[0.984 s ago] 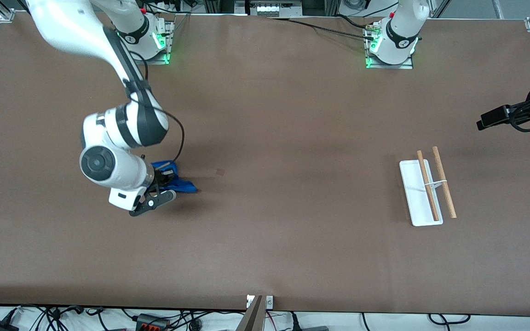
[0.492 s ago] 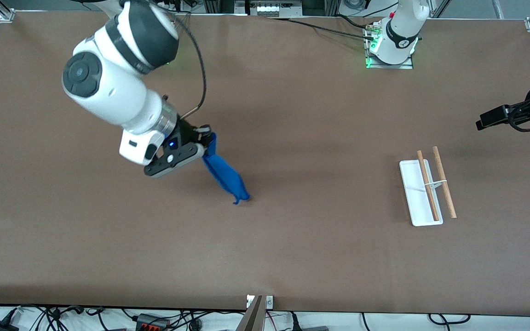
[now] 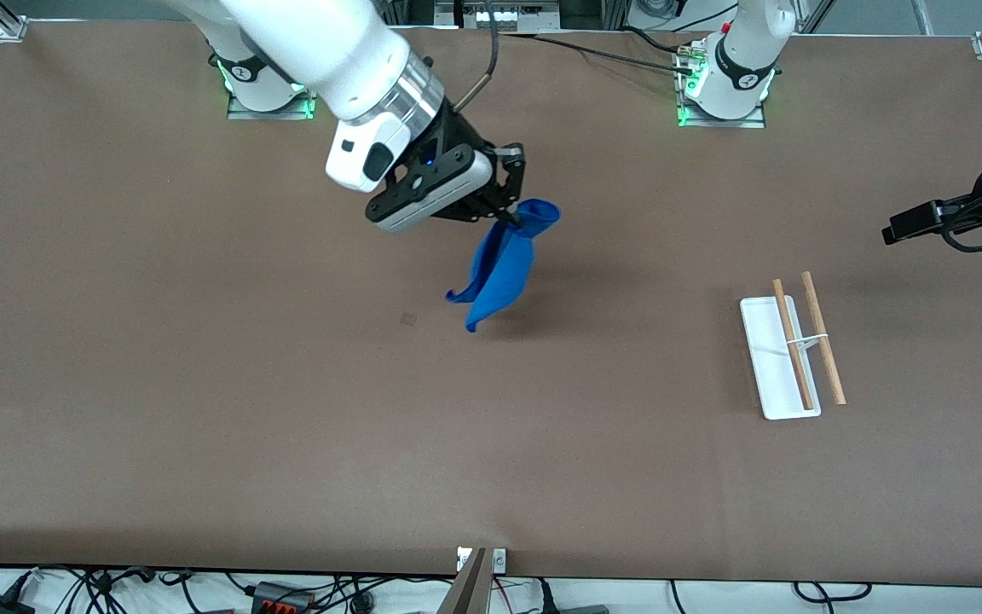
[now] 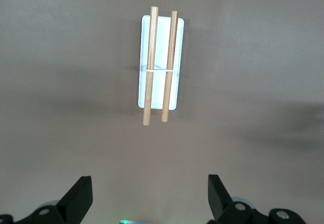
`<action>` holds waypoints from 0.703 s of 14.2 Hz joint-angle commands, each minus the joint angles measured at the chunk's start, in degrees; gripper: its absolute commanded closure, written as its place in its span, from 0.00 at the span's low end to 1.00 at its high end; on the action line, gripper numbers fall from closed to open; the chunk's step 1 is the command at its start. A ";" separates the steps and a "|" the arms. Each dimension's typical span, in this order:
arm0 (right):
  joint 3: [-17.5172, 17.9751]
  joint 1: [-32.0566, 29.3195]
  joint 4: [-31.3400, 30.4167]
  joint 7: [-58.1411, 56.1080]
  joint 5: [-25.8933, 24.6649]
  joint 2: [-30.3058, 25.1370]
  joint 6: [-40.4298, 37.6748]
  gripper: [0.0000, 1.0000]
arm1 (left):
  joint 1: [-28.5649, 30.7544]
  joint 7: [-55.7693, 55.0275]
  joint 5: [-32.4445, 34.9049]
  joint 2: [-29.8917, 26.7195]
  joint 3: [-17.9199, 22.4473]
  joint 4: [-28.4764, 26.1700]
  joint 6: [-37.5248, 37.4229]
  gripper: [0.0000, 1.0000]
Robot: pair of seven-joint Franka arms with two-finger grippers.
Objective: Pass towel and hang on rack
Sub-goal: 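Lift the blue towel with the right gripper toward the table middle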
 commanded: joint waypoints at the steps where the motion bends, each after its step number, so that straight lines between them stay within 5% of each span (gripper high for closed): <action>1: 0.00 2.31 1.77 6.91 0.74 2.58 6.15 1.00 | 0.21 1.15 1.21 1.29 0.42 1.38 -0.92 0.00; 7: 0.00 7.06 1.77 15.63 0.74 6.45 17.41 1.00 | -0.92 1.33 0.51 3.40 -0.46 1.56 -0.74 0.00; 10: 0.00 9.16 1.85 17.31 0.74 8.46 23.37 1.00 | -1.37 12.80 -6.05 5.24 -0.37 1.12 3.28 0.00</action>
